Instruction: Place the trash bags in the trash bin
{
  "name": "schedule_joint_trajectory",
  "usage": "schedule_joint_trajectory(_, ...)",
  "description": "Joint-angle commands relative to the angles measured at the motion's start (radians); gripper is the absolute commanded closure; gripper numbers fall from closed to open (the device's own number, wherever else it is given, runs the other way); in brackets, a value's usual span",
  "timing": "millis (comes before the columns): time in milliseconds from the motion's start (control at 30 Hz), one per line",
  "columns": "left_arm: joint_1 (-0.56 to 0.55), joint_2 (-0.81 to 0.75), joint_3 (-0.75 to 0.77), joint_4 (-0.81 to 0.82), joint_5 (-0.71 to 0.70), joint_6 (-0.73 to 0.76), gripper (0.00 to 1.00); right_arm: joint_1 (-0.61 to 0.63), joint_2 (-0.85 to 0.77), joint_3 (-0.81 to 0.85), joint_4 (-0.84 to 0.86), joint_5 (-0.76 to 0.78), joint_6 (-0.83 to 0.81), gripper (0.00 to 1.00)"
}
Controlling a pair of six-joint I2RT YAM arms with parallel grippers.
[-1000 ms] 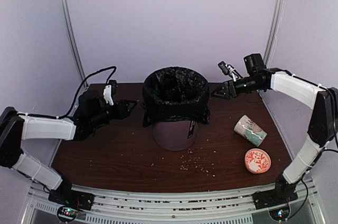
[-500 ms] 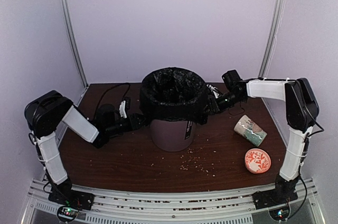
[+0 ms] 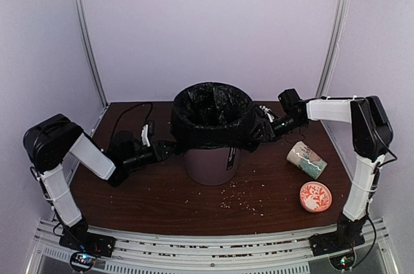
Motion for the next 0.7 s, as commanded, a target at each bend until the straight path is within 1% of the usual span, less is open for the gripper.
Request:
schedule_joint_trajectory(0, 0.000, -0.120, -0.030, -0.087, -0.057, 0.063, 0.53, -0.073, -0.125, -0.048, -0.018, -0.020, -0.028, 0.27)
schedule_joint_trajectory(133, 0.000, -0.221, -0.058, -0.228, -0.067, 0.125, 0.48, -0.123, -0.188, -0.051, -0.078, -0.012, -0.061, 0.24)
schedule_joint_trajectory(233, 0.001, -0.323, -0.103, -0.278, -0.080, 0.181, 0.47, -0.150, -0.229, -0.043, -0.116, -0.036, -0.091, 0.22)
schedule_joint_trajectory(367, 0.003, -0.447, -0.121, -0.366, -0.165, 0.248, 0.46, -0.153, -0.269, -0.040, -0.125, -0.090, -0.115, 0.20)
schedule_joint_trajectory(433, 0.007, -0.479, -0.117, -0.408, -0.213, 0.264, 0.46, -0.153, -0.276, -0.024, -0.121, -0.093, -0.108, 0.20)
schedule_joint_trajectory(500, 0.016, -0.492, -0.107, -0.440, -0.252, 0.263, 0.46, -0.153, -0.289, 0.017, -0.126, -0.053, -0.105, 0.22)
schedule_joint_trajectory(600, 0.042, -0.450, -0.059, -0.539, -0.354, 0.243, 0.47, -0.150, -0.333, 0.090, -0.092, 0.066, -0.044, 0.28)
schedule_joint_trajectory(667, 0.068, -0.404, -0.040, -0.521, -0.386, 0.219, 0.48, -0.144, -0.370, 0.126, -0.047, 0.145, 0.018, 0.30)
